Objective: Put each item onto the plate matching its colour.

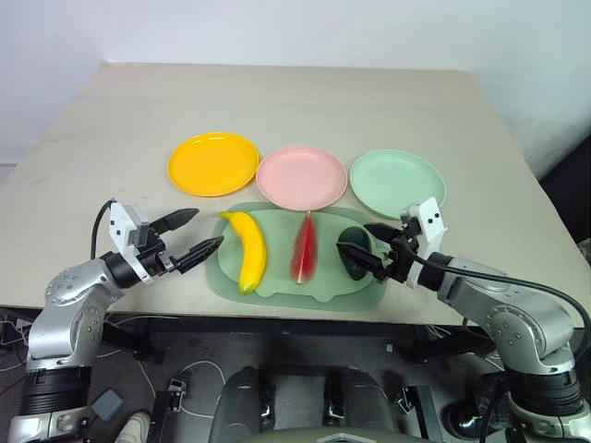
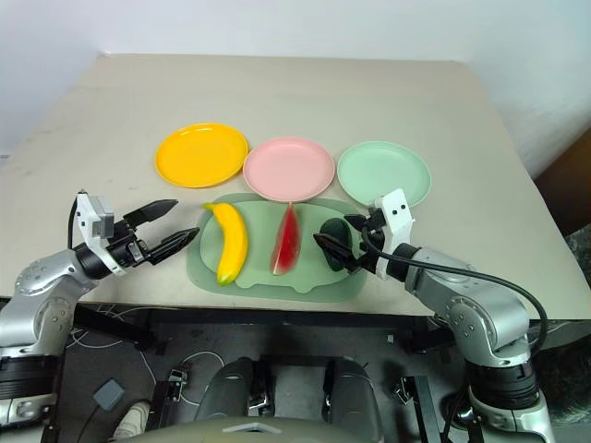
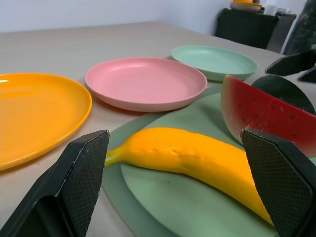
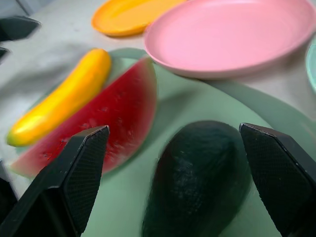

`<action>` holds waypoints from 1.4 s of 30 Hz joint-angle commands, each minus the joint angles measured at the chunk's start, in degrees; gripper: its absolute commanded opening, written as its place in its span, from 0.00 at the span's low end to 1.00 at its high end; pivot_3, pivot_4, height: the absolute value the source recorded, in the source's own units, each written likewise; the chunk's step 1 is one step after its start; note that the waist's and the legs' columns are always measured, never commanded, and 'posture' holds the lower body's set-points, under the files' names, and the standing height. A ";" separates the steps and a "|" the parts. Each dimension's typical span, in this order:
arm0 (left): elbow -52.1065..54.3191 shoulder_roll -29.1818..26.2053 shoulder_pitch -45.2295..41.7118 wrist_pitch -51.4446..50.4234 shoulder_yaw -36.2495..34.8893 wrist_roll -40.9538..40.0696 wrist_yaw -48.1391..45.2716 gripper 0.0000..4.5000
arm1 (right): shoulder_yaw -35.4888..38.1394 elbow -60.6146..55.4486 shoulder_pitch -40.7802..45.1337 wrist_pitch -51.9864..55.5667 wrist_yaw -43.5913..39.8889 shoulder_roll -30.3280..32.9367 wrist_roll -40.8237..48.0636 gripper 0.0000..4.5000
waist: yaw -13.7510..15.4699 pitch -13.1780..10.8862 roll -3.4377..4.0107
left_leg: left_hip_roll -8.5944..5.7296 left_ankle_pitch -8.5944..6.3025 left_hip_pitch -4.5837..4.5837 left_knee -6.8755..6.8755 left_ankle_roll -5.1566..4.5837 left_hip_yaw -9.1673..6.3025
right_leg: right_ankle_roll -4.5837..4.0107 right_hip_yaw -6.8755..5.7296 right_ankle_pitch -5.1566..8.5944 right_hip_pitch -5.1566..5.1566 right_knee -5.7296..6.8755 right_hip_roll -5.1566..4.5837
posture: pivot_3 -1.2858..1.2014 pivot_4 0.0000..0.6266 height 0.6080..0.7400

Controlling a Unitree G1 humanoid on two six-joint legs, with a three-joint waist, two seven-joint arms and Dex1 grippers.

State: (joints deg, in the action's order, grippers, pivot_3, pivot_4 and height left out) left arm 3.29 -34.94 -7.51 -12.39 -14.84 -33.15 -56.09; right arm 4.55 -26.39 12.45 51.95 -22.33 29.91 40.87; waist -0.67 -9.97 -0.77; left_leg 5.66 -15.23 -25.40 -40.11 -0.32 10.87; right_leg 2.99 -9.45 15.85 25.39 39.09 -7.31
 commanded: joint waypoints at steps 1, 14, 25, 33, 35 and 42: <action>1.87 -0.17 0.23 0.58 -1.10 -0.51 0.18 0.99 | -1.00 0.50 1.51 -1.02 -0.15 -0.95 -1.16 1.00 | -0.10 0.00 0.00 | 0.00 0.00 0.00 0.00 0.00 0.00 | 0.00 0.00 0.00 0.00 0.00 0.01 | 0.52 0.24 0.66; 0.52 -0.07 -0.61 1.52 -1.23 -0.10 0.45 0.99 | -5.18 3.32 3.65 2.99 -0.92 -1.78 -3.70 1.00 | -0.07 0.00 0.00 | 0.01 0.01 0.00 0.01 0.02 0.01 | 0.00 0.00 0.00 0.01 0.00 0.01 | 0.52 0.24 0.66; -0.24 0.29 -0.79 2.56 -0.71 0.64 0.34 1.00 | -4.61 0.95 5.75 3.98 -3.43 2.35 -6.00 0.70 | -0.07 0.00 0.00 | 0.01 0.00 -0.01 0.01 0.01 0.02 | 0.00 0.00 0.00 0.02 0.00 0.00 | 0.52 0.24 0.66; 1.70 0.21 0.53 2.14 -1.50 0.02 1.48 1.00 | -0.16 13.38 21.83 -0.58 -3.85 2.93 -9.05 0.70 | -0.24 -0.02 0.03 | 0.01 0.00 -0.02 0.02 -0.01 0.04 | -0.01 0.01 0.00 0.06 0.01 0.02 | 0.52 0.24 0.66; 2.25 0.12 1.06 2.14 -1.71 -0.04 1.77 1.00 | -2.47 21.08 25.21 -6.52 -4.84 2.57 -13.67 0.70 | -0.17 -0.02 0.03 | -0.02 0.04 -0.02 0.03 0.07 0.08 | 0.00 0.01 0.00 0.06 0.00 0.02 | 0.52 0.24 0.66; 4.00 -0.01 2.42 2.01 -2.47 -0.25 3.02 1.00 | -8.81 56.92 37.52 -26.30 -6.69 -1.14 -27.71 0.70 | -0.52 -0.05 0.07 | -0.06 0.07 -0.04 0.02 0.11 0.21 | 0.01 0.05 0.00 0.13 0.04 0.02 | 0.52 0.24 0.66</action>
State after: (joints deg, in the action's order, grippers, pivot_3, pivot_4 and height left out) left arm 5.11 -34.53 -5.22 -10.79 -15.44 -32.72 -53.46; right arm -4.35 24.64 46.27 31.20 -28.96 29.48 15.90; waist -1.19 -10.02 -0.69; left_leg 5.60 -15.15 -25.48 -40.08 -0.21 11.08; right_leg 3.00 -9.39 15.84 25.56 39.14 -7.29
